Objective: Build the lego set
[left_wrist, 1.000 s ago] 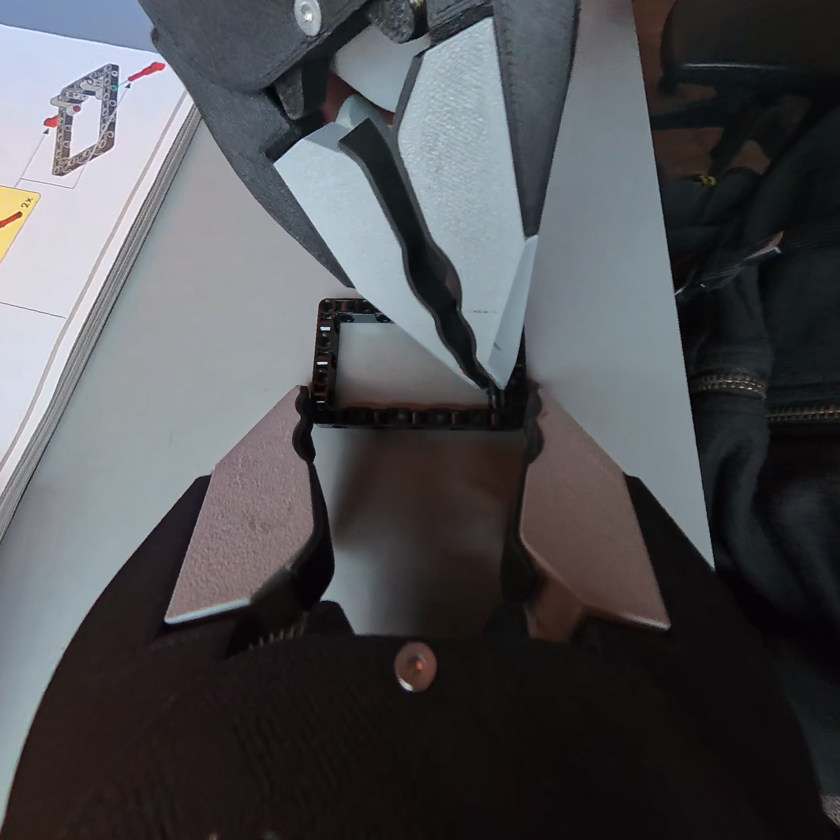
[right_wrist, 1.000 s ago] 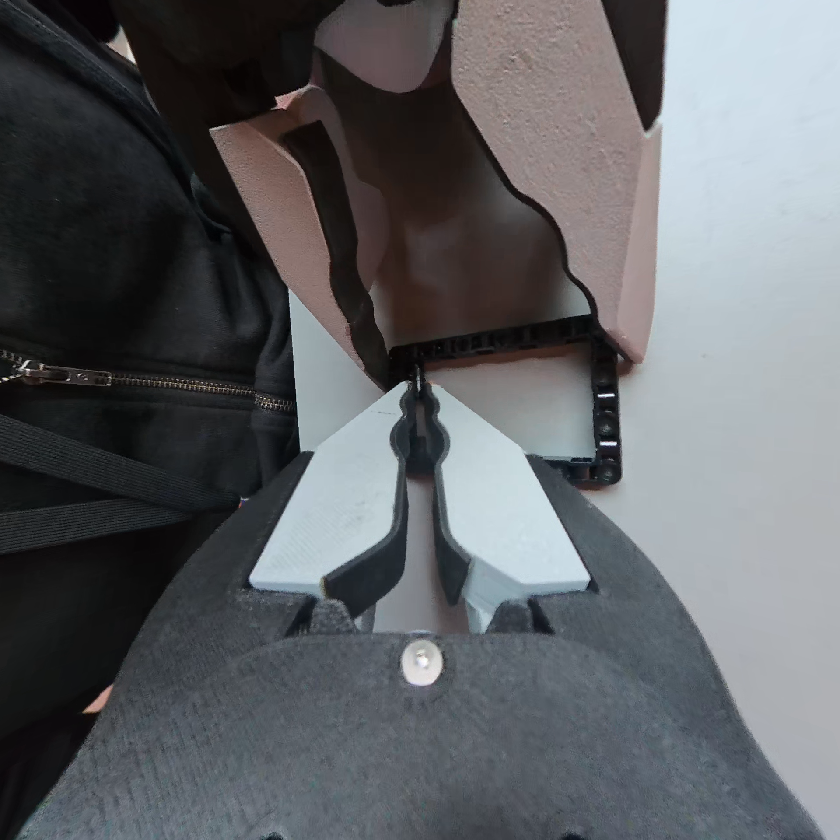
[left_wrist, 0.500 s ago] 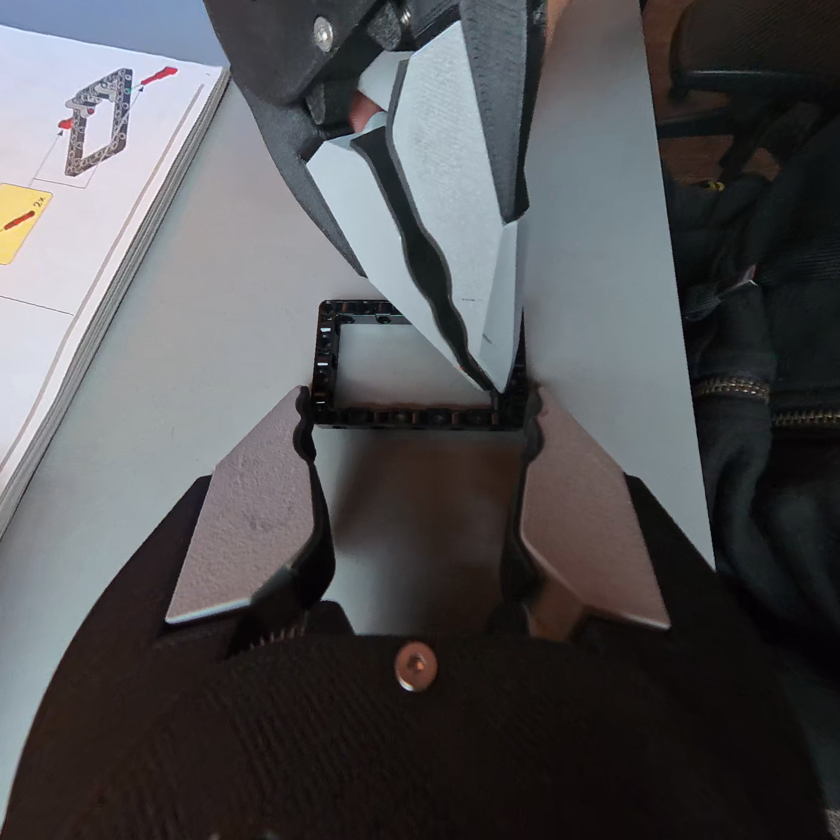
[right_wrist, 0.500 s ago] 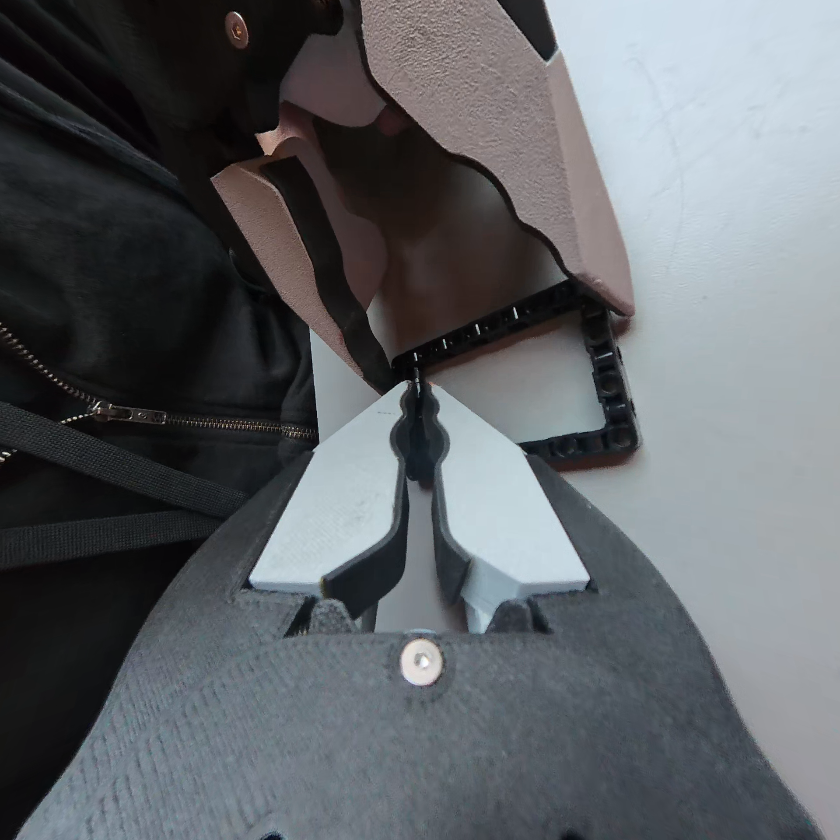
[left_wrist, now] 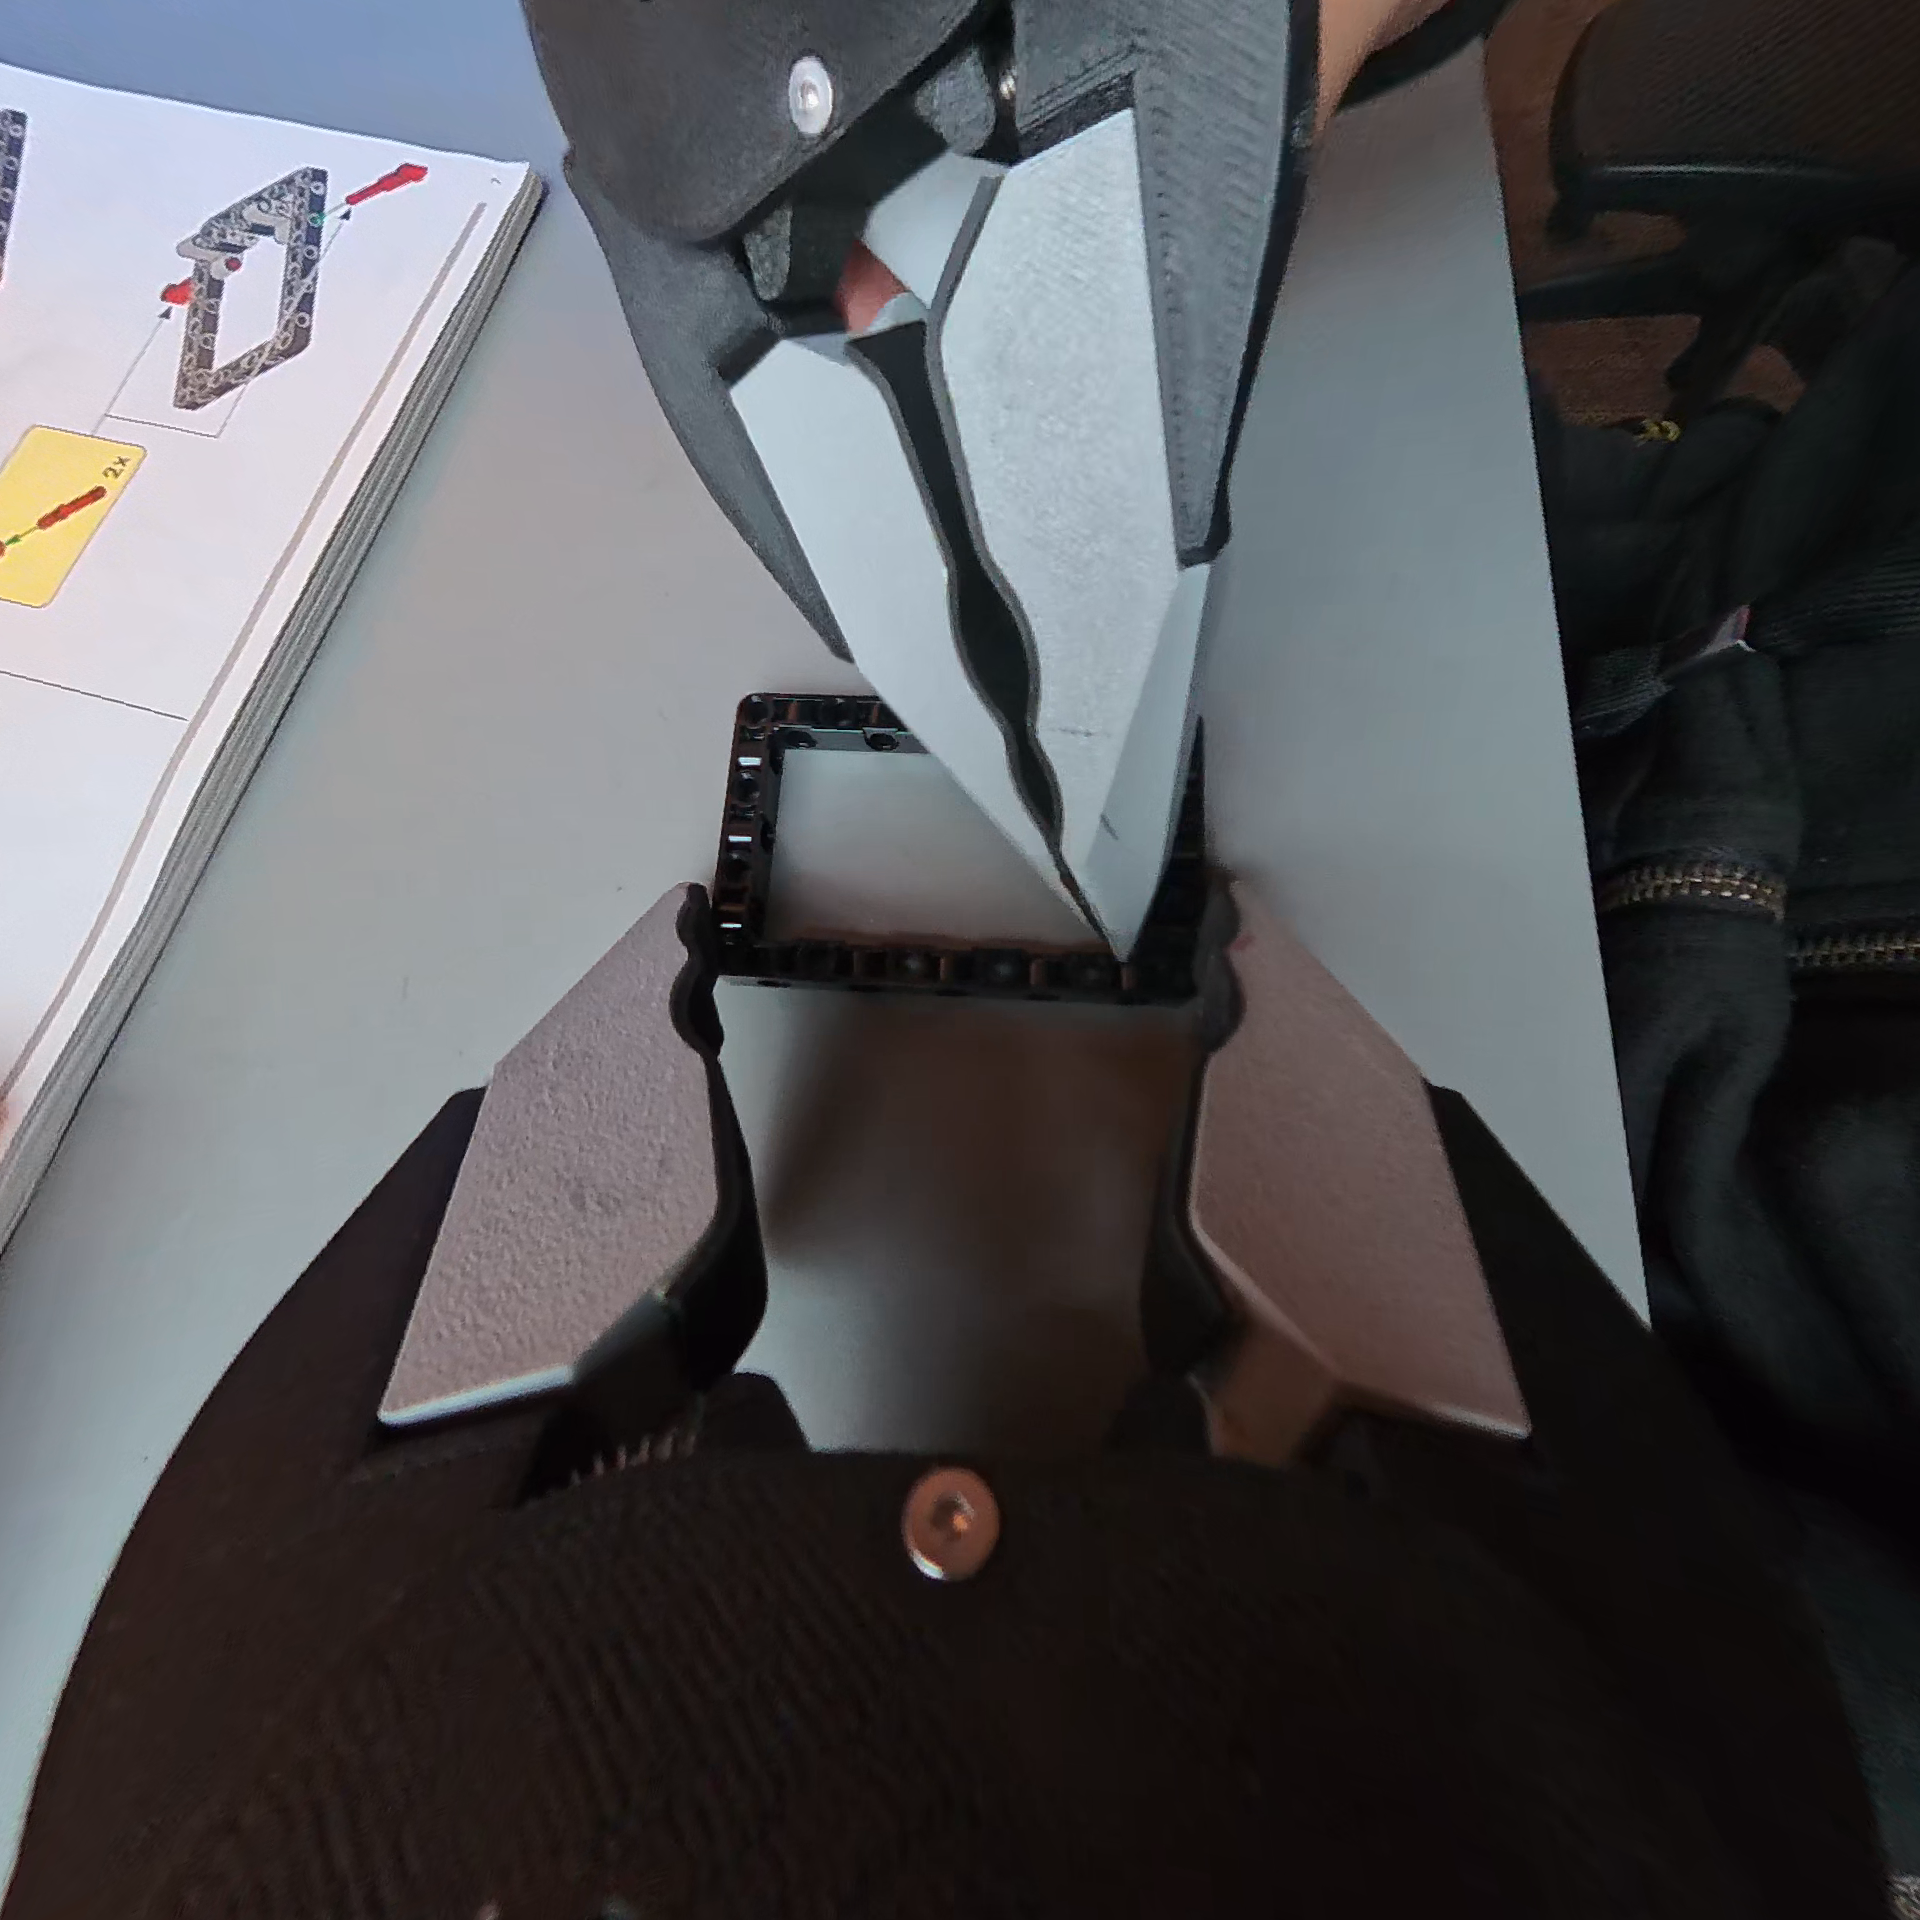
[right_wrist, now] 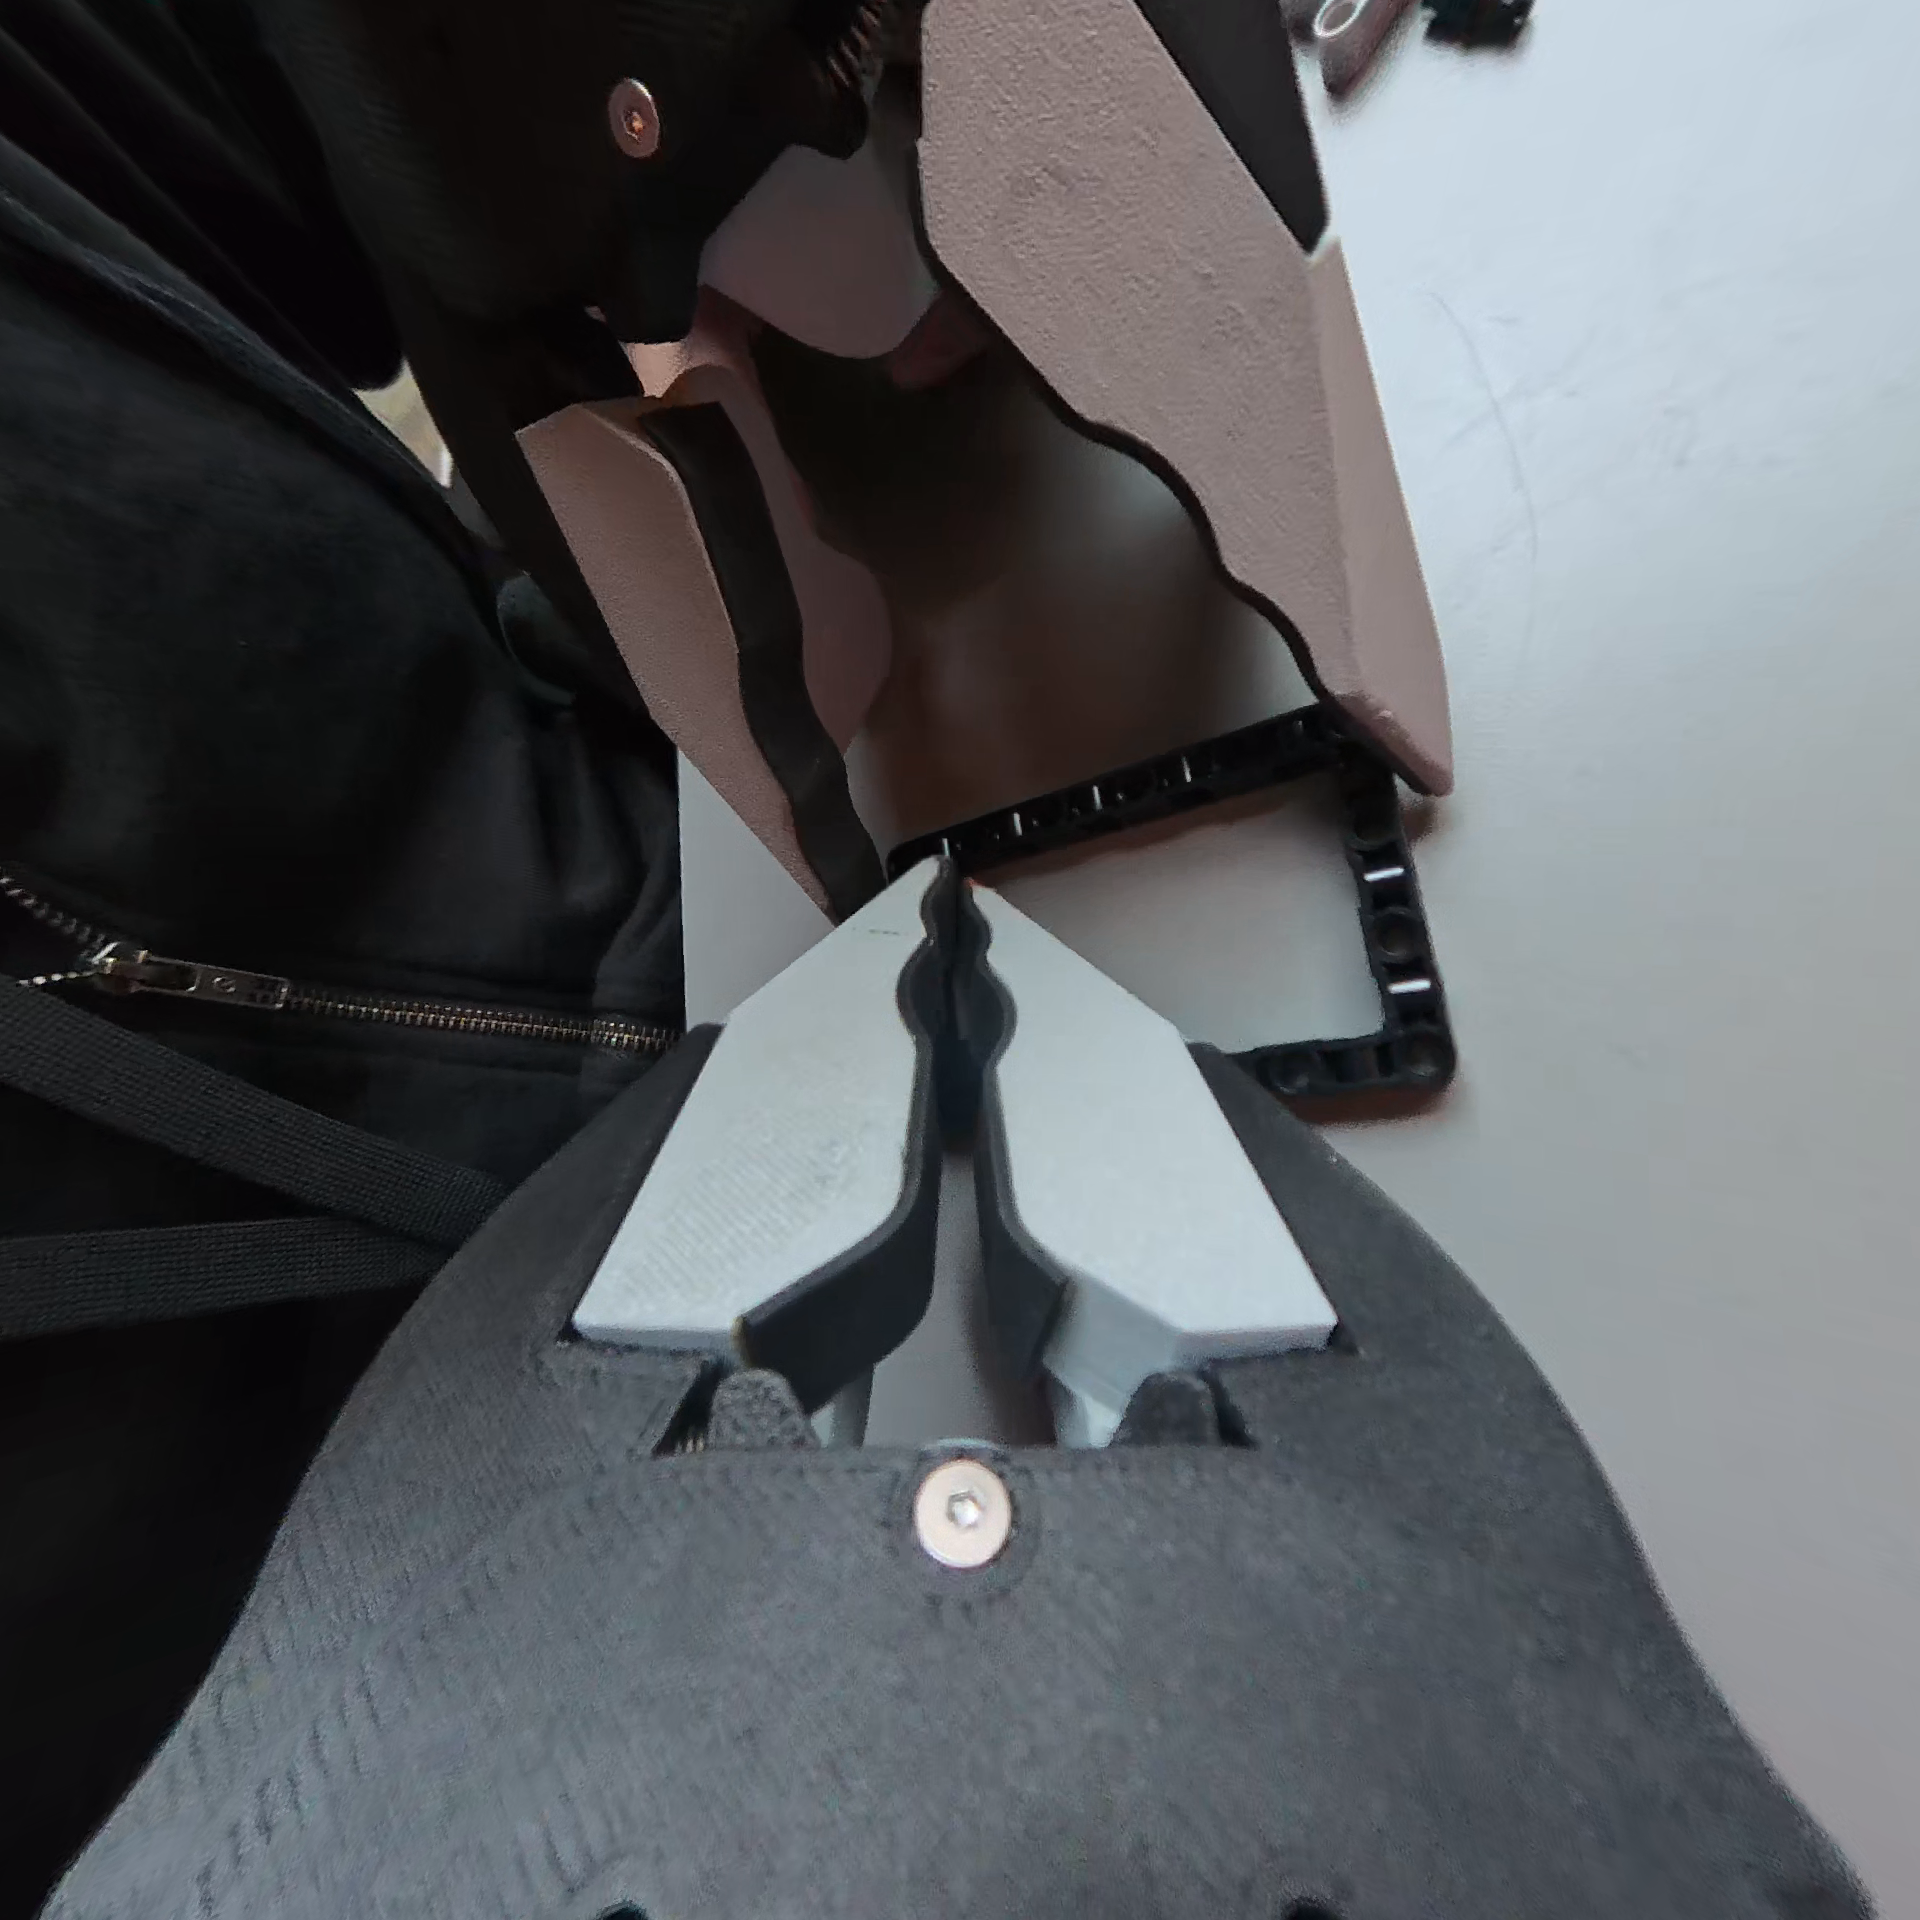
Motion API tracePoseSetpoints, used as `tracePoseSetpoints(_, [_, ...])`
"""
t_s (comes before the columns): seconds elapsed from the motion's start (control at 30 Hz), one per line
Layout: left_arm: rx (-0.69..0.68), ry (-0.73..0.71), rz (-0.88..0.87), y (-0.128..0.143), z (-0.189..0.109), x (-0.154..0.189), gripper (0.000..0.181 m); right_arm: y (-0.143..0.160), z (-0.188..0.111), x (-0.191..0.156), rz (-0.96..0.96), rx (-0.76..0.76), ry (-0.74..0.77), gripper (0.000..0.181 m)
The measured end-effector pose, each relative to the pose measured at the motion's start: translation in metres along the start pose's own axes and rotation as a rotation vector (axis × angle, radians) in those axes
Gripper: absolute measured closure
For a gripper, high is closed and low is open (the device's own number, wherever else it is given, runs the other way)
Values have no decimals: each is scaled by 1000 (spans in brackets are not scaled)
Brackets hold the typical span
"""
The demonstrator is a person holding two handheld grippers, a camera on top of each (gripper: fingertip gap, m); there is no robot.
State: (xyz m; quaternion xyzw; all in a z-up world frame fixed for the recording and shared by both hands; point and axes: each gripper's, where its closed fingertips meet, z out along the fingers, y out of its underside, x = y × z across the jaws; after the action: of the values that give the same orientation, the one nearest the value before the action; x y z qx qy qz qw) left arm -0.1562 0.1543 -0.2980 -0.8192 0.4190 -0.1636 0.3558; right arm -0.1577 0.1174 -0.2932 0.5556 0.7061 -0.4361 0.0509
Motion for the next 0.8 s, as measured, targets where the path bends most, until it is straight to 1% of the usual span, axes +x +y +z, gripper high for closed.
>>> tracePoseSetpoints(0.1, [0, 2, -4, 0, 0, 0, 89, -1, 0, -1, -7, 20, -41, 181])
tracePoseSetpoints(0.2, [3, -3, 2, -1, 0, 0, 89, -2, -1, -3, 36, 25, -116, 181])
tracePoseSetpoints(0.23, [4, -4, 3, -1, 0, 0, 89, -1, -2, -2, 38, 13, -119, 181])
tracePoseSetpoints(0.33, [2, -1, -1, -1, 0, 0, 89, 0, -8, 4, 10, -15, -68, 175])
tracePoseSetpoints(0.4, [0, 2, -6, 0, 1, 0, 89, 3, -12, 3, 16, -44, -69, 170])
tracePoseSetpoints(0.43, [2, 0, -3, -1, 1, 0, 88, 4, -13, 3, 13, -55, -67, 171])
tracePoseSetpoints(0.47, [2, -2, -2, -1, 1, 0, 88, 6, -12, 3, 5, -67, -57, 176])
tracePoseSetpoints(0.5, [2, -2, -1, -1, 1, 0, 88, 8, -11, 2, -2, -76, -59, 176])
tracePoseSetpoints(0.57, [3, -5, 1, -1, 0, 0, 88, 8, -13, 0, -13, -89, -60, 170])
tracePoseSetpoints(0.6, [3, -3, -1, -1, 0, 0, 89, 8, -15, 0, -35, -95, -48, 169])
tracePoseSetpoints(0.7, [2, -1, -4, -1, 1, 0, 89, 13, -22, 4, -127, -141, 16, 174])
tracePoseSetpoints(0.8, [1, -1, -5, -1, 1, 0, 89, 16, -21, 7, -255, -203, 60, 174])
